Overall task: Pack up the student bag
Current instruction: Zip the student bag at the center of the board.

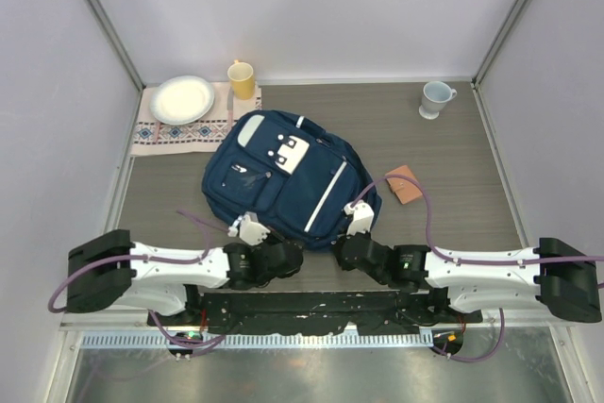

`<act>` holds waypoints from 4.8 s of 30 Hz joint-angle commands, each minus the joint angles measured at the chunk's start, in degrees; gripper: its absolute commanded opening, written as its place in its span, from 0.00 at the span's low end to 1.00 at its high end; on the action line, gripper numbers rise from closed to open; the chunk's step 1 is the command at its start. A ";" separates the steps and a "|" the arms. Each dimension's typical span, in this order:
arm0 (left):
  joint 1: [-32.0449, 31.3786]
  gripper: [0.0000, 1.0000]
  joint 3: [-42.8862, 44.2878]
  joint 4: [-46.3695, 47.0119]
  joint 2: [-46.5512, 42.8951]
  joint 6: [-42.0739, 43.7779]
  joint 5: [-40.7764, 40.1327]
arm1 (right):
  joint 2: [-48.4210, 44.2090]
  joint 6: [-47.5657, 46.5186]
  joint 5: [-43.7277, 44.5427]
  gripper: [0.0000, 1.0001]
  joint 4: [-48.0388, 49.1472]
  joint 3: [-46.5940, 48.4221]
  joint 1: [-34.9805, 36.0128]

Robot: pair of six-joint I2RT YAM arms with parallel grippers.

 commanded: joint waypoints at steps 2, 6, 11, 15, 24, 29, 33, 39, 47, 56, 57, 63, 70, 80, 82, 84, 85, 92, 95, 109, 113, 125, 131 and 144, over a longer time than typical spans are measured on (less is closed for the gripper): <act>0.74 0.00 -5.70 -8.64 -11.42 -1.54 -4.10 | -0.07 2.30 5.53 0.01 -3.69 1.79 -0.13; 1.09 0.00 -10.10 -15.84 -19.77 0.91 -4.28 | 0.02 3.88 5.27 0.01 -6.15 1.79 -0.13; 1.26 0.00 -10.81 -25.86 -27.42 4.70 -3.23 | 0.10 3.71 5.88 0.01 -7.73 2.31 -0.13; 1.18 0.00 -10.46 -34.04 -36.89 7.51 -2.53 | 0.89 4.76 7.72 0.01 -11.68 3.02 -0.31; 1.18 0.00 -12.05 -25.66 -42.30 27.96 5.55 | -1.38 8.98 9.91 0.01 -15.02 2.23 -0.48; 2.05 0.00 -10.20 -12.10 -30.54 45.88 13.89 | -5.86 10.13 12.47 0.01 -18.36 2.14 -0.48; 4.43 0.00 -7.48 -6.30 -23.05 51.89 20.15 | -7.80 10.92 12.83 0.01 -20.21 1.96 -0.40; 16.80 0.00 -9.14 2.41 -23.04 56.72 29.11 | -9.47 13.90 12.65 0.01 -21.10 0.65 1.18; 32.27 0.00 -2.73 0.40 -16.55 68.33 41.22 | -4.82 14.26 12.82 0.01 -17.32 1.69 5.49; 40.98 0.00 1.05 -3.73 -12.23 72.03 46.70 | 6.34 12.24 13.27 0.01 -8.99 6.62 13.05; 41.51 0.05 1.57 -3.56 -12.23 71.07 46.78 | 7.74 11.98 13.44 0.01 -8.88 7.14 13.05; 42.57 0.60 2.55 -1.88 -12.93 66.67 48.62 | 10.65 6.18 13.53 0.01 -5.10 10.84 11.21; 42.31 0.82 -5.70 -7.76 -27.85 48.43 42.66 | 12.85 3.01 6.68 0.01 0.43 10.05 5.06; 35.03 0.93 -10.20 -14.54 -40.19 36.70 34.66 | 13.81 1.25 3.86 0.01 2.90 9.52 2.68; 29.32 0.94 -8.10 -14.63 -37.73 35.21 29.42 | 13.99 1.16 3.33 0.01 3.43 9.43 2.24; 22.14 0.94 -5.99 -15.42 -37.11 31.53 23.96 | 14.08 0.90 3.24 0.01 3.51 9.70 2.15; 19.57 0.95 -5.46 -14.99 -37.36 30.55 18.71 | 13.99 0.90 3.24 0.01 3.43 9.70 2.07; 8.30 0.95 -5.36 -9.46 -30.18 22.29 11.02 | 12.41 1.60 3.33 0.01 3.43 8.91 1.98; 7.59 0.95 -7.56 -0.59 -26.23 20.97 10.92 | 11.10 1.86 3.42 0.01 3.16 7.95 2.07; 7.24 0.82 -7.21 15.86 -11.27 16.92 14.43 | 7.14 2.13 3.68 0.01 2.37 5.30 1.98; 7.24 0.66 -6.24 15.17 -8.81 16.57 15.23 | 6.35 1.52 3.51 0.01 3.60 4.69 2.06; 7.24 0.27 -8.08 13.50 -7.66 15.34 12.07 | 3.71 -0.59 2.89 0.01 4.22 3.28 2.15; 7.50 0.00 -8.18 5.27 -11.17 15.51 8.12 | 3.62 -0.51 3.07 0.01 3.78 2.93 2.15; 8.47 0.00 -12.84 -36.49 -45.35 7.60 -1.47 | 2.57 -0.07 6.41 0.01 1.15 0.56 0.14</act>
